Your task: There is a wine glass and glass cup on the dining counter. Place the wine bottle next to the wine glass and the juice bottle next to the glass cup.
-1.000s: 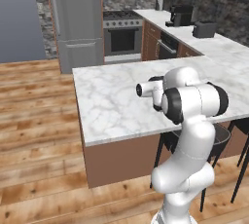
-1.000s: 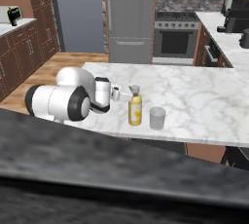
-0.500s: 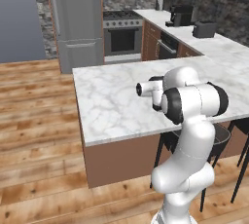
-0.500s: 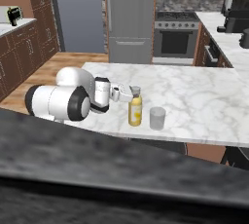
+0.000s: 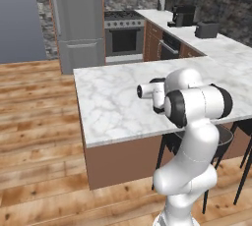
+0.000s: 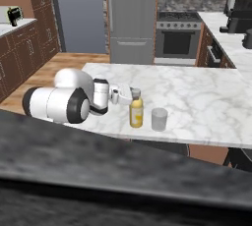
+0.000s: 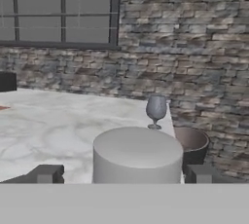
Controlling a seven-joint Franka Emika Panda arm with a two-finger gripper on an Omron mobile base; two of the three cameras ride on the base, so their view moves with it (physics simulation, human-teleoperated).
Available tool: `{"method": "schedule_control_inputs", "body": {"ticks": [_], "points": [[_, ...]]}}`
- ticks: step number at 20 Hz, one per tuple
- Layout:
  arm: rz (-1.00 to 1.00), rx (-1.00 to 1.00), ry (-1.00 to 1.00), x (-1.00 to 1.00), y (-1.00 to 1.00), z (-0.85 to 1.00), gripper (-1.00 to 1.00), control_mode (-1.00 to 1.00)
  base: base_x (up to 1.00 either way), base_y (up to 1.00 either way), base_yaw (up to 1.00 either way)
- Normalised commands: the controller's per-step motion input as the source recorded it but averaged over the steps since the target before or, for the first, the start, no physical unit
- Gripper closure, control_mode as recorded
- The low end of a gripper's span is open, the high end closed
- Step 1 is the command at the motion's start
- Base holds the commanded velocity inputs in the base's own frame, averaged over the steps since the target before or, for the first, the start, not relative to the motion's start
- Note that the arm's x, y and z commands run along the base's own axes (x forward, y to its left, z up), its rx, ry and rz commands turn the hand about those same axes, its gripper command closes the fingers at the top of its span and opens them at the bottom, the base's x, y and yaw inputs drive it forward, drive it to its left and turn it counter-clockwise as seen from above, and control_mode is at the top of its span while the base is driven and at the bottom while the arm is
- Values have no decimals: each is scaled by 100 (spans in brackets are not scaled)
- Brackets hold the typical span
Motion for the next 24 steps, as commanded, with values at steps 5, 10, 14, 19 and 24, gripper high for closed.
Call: {"method": "schedule_control_inputs", "body": {"ticks": [5, 10, 14, 19, 24], "points": [[-3, 0, -9, -18, 3, 4, -100, -100, 0, 0, 0], [-4, 0, -10, -15, 9, 0, -100, -100, 0, 0, 0], [-5, 0, -10, -18, 20, 1, -100, -100, 0, 0, 0], [-8, 0, -11, -21, 21, 53, -100, -100, 0, 0, 0], [-7, 6, 0, -42, 18, 93, -100, -100, 0, 0, 0]]}}
